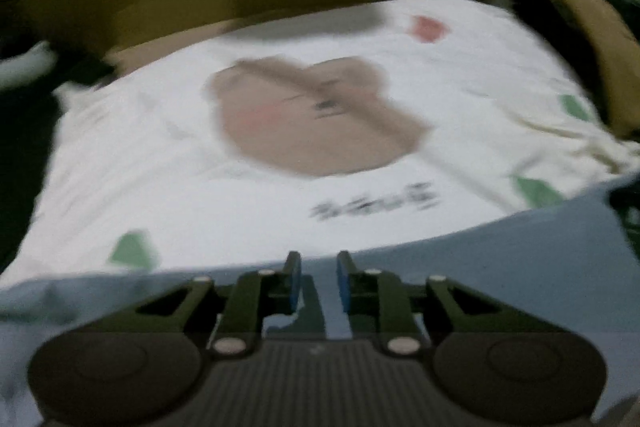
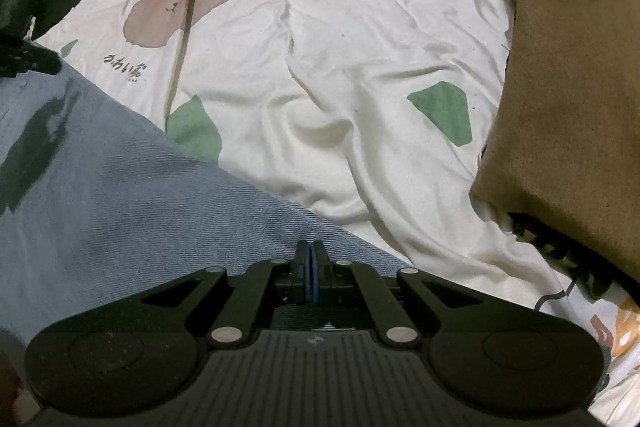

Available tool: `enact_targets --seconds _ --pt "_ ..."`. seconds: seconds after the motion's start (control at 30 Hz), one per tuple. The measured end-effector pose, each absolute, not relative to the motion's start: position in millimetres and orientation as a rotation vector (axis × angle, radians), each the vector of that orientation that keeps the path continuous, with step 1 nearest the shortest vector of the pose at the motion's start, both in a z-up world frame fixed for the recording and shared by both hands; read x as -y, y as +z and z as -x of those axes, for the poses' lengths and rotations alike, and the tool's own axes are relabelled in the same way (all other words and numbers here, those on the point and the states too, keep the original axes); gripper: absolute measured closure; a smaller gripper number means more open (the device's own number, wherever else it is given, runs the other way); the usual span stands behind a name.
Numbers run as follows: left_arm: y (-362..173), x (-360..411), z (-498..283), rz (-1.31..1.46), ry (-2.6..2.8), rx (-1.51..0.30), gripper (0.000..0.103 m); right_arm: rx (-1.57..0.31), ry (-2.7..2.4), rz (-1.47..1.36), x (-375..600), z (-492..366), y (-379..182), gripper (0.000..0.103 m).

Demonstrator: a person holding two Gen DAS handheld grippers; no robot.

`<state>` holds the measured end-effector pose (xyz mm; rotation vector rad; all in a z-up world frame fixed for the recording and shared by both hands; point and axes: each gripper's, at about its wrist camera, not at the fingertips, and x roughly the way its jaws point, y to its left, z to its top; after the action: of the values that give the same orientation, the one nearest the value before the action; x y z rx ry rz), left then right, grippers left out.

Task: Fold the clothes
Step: 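Reach the left gripper to the elastic waistband of the pants, then grasp the elastic waistband with the left gripper and lift it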

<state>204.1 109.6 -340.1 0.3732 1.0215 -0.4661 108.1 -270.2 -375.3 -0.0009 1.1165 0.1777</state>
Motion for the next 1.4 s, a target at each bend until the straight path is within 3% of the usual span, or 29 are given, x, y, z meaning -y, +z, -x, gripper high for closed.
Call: enact_targets --seconds 0.2,0.77,0.9,1.4 --pt "-343.0 -185.6 -218.7 -0.307 -0.188 -1.043 0.082 -1.143 0.159 -0.023 270.0 -112.4 -374.8 0.099" --pt "-313.4 -356.2 -253.9 0.034 0.35 -0.895 0.08 -1.152 0.172 0.02 266.2 -113.4 -374.4 0.099" --pt "-315.8 -374.1 -262.2 0.153 0.397 -0.872 0.079 -1.154 0.165 0.034 262.3 -113.2 -374.0 0.099" --pt "-351.0 -397.0 -300.7 0.139 0.361 -0.887 0.079 -1.216 0.18 0.009 266.1 -117.8 -368.6 0.096"
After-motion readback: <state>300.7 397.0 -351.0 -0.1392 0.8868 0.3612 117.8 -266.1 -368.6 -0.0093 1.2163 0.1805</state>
